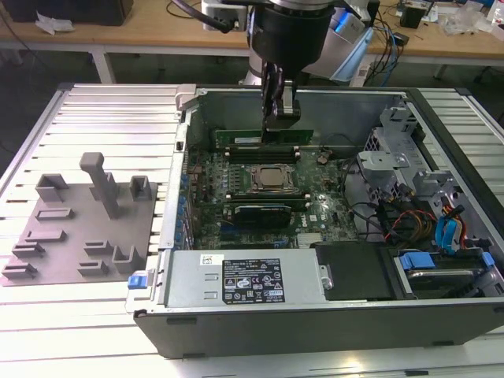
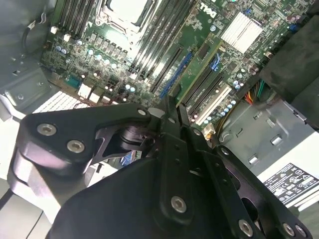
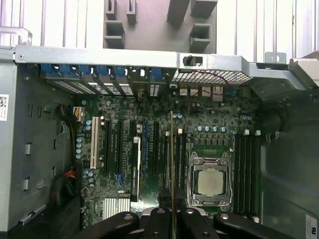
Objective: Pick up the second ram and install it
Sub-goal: 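Insert the second ram into the second slot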
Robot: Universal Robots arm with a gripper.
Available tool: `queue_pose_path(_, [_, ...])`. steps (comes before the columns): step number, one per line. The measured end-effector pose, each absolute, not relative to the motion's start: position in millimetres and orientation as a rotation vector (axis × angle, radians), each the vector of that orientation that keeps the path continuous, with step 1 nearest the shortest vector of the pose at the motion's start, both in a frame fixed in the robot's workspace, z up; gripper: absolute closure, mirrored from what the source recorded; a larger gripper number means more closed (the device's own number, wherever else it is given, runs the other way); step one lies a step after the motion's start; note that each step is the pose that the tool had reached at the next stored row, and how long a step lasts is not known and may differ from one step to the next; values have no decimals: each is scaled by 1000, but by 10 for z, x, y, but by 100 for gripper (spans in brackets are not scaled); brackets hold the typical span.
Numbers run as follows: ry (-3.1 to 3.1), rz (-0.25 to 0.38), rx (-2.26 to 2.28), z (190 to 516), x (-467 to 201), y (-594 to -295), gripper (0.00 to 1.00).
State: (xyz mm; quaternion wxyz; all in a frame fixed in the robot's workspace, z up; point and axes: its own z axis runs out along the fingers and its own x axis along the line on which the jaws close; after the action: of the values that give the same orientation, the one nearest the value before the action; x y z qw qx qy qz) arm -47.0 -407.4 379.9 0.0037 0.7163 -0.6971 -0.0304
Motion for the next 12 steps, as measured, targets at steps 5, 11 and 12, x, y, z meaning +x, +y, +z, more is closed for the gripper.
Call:
queue_pose_path(5, [-2185,-95,2245,3726,-470,-4074,89])
queue_pose_path(11, [-2185,-95,2245,3596,-470,-4074,89])
queue_pose_path(12, [-2185,-95,2245,3558,-471,-4074,89])
